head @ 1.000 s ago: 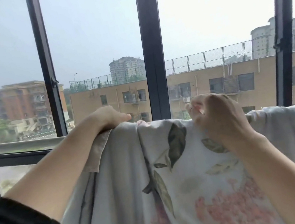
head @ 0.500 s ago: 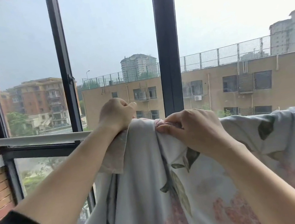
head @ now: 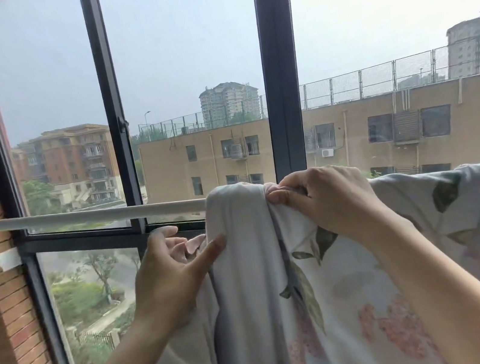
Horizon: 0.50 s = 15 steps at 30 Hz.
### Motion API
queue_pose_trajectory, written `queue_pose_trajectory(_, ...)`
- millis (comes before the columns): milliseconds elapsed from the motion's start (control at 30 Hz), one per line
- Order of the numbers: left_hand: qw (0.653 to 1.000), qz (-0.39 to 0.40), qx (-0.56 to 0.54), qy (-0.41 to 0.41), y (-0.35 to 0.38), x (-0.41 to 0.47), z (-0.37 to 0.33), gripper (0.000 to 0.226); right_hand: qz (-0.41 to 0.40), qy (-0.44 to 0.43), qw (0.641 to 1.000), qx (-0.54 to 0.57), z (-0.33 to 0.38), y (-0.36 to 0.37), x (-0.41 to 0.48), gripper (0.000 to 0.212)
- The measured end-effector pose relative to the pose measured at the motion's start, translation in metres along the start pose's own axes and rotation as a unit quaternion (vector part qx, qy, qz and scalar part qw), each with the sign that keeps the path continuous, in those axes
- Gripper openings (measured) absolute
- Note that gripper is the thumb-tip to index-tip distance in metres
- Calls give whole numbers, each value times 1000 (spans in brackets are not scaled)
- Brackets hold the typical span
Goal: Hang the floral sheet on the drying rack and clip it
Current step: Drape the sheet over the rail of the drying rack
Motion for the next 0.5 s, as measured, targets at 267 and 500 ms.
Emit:
queue_pose_trajectory(267,970,217,-102,-52,49,-23,6,35,-4,3,1000,-1,-4,-3,-2,48)
queue_pose_trajectory(500,961,224,-150,-60,2,-1,-4,27,-20,3,1000,5,-12,-8,-7,62)
Point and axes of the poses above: each hand's wrist, its own x-axis towards the middle knuckle, its own y-axis out of the palm, z = x × y, the point moved 6 cm from there along x, towards the middle knuckle, and after that the axes turned 7 degrees about -y, right-handed, at the moved point
